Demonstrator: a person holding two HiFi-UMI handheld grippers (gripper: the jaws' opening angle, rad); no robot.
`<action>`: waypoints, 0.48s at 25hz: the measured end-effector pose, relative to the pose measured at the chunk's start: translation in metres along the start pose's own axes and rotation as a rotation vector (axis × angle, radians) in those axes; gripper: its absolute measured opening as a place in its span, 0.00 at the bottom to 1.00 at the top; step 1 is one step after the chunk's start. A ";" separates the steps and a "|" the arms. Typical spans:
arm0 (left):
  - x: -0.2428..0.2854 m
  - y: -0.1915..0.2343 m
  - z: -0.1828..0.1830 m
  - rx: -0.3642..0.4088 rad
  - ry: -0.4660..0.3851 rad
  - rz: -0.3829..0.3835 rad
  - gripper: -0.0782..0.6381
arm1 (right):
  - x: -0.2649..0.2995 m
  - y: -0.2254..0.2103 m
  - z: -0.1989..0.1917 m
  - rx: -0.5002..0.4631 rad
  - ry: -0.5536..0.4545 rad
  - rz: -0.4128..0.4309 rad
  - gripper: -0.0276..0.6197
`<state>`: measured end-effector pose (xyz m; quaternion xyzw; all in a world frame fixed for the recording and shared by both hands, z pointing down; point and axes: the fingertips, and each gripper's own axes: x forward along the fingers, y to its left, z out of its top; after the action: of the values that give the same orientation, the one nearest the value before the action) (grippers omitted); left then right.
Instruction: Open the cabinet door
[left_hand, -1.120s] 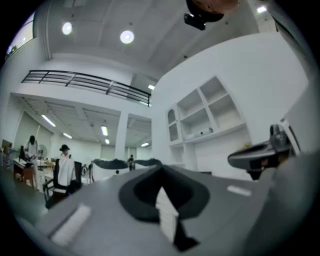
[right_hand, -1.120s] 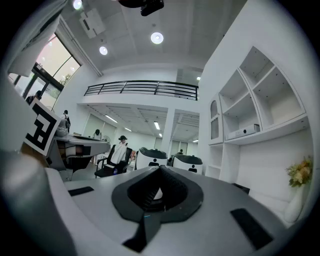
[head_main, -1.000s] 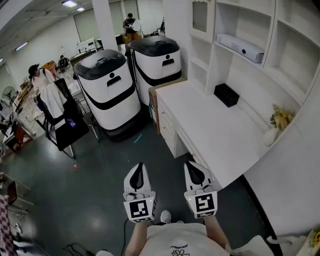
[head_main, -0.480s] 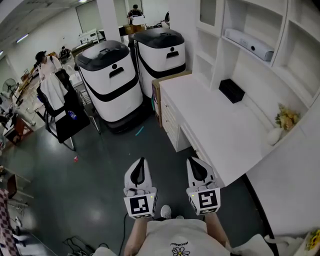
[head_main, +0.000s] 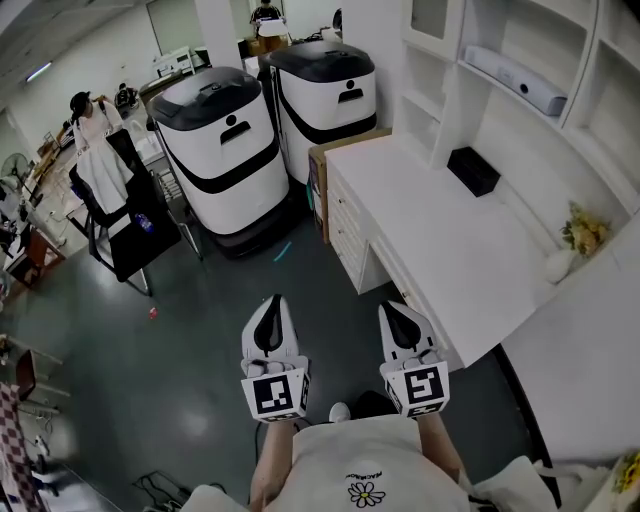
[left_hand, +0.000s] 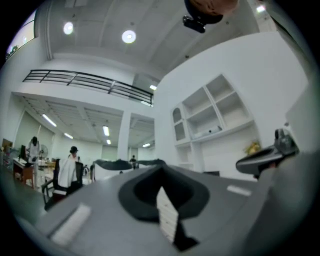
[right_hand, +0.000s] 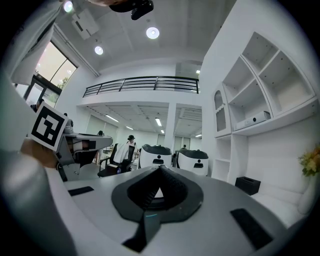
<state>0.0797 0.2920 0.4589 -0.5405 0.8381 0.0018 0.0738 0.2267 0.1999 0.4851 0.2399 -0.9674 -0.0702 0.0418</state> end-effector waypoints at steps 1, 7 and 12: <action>0.002 0.003 -0.001 -0.006 -0.003 0.005 0.12 | 0.002 0.000 0.000 -0.004 0.003 0.001 0.04; 0.021 0.019 -0.009 -0.021 -0.005 0.019 0.12 | 0.023 -0.009 0.006 -0.015 -0.014 -0.009 0.04; 0.041 0.020 -0.028 -0.008 0.018 0.019 0.12 | 0.046 -0.019 -0.022 -0.004 0.021 0.001 0.04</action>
<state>0.0412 0.2605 0.4802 -0.5329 0.8437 0.0011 0.0640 0.1975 0.1595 0.5061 0.2403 -0.9668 -0.0696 0.0523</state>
